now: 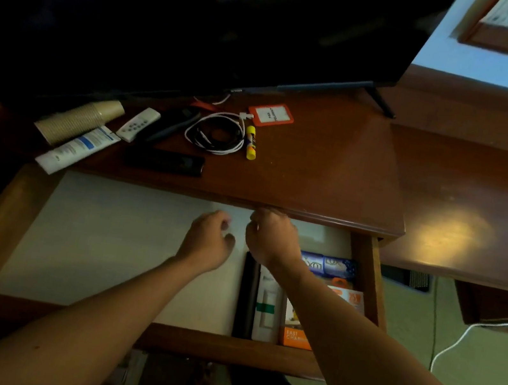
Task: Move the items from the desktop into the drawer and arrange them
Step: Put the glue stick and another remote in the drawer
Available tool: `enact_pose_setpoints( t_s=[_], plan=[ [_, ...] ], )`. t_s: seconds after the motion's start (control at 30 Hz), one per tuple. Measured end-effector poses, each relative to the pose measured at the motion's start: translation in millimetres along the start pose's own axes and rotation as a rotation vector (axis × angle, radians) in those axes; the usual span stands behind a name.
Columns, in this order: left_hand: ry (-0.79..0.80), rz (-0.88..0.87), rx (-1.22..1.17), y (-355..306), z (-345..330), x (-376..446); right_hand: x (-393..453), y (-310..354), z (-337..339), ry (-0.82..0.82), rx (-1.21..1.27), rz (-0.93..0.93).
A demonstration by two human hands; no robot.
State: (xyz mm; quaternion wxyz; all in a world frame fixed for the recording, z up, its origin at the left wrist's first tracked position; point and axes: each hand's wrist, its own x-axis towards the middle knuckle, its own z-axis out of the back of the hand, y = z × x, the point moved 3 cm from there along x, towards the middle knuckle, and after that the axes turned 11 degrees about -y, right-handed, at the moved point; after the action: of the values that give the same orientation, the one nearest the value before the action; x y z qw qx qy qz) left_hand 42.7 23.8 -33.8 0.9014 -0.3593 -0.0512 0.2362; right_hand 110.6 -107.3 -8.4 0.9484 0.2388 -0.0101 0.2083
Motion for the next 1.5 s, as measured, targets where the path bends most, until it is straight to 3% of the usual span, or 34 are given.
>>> enact_pose_setpoints(
  t_s=[0.13, 0.27, 0.37, 0.53, 0.63, 0.87, 1.03, 1.27, 1.4, 1.5],
  plan=[
    [-0.194, -0.035, -0.045, -12, 44, 40, 46, 19, 14, -0.084, 0.124, -0.023],
    [-0.276, -0.092, 0.043, -14, 76, 79, 100, 25, 14, -0.101, 0.176, -0.077],
    [-0.206, -0.109, 0.222, -10, 91, 104, 137, 21, 5, -0.093, 0.221, -0.108],
    [0.052, -0.081, 0.67, 6, 105, 129, 178, 18, -13, 0.016, 0.189, -0.177],
    [0.128, -0.103, 0.752, 16, 103, 132, 183, 18, -19, 0.056, 0.163, -0.182],
    [0.098, -0.222, 0.817, 31, 101, 142, 182, 17, -22, 0.023, 0.196, -0.267],
    [0.089, -0.327, 0.791, 32, 100, 137, 147, 18, -6, 0.011, 0.289, -0.376],
    [0.054, -0.49, 0.393, -5, 82, 54, 37, 16, 1, 0.078, 0.361, -0.377],
    [0.192, -0.417, 0.327, 8, 50, 8, -26, 1, -21, 0.199, 0.276, -0.411],
    [0.324, -0.267, 0.355, 38, 20, -6, -52, -9, -41, 0.304, 0.174, -0.46]
  ],
)
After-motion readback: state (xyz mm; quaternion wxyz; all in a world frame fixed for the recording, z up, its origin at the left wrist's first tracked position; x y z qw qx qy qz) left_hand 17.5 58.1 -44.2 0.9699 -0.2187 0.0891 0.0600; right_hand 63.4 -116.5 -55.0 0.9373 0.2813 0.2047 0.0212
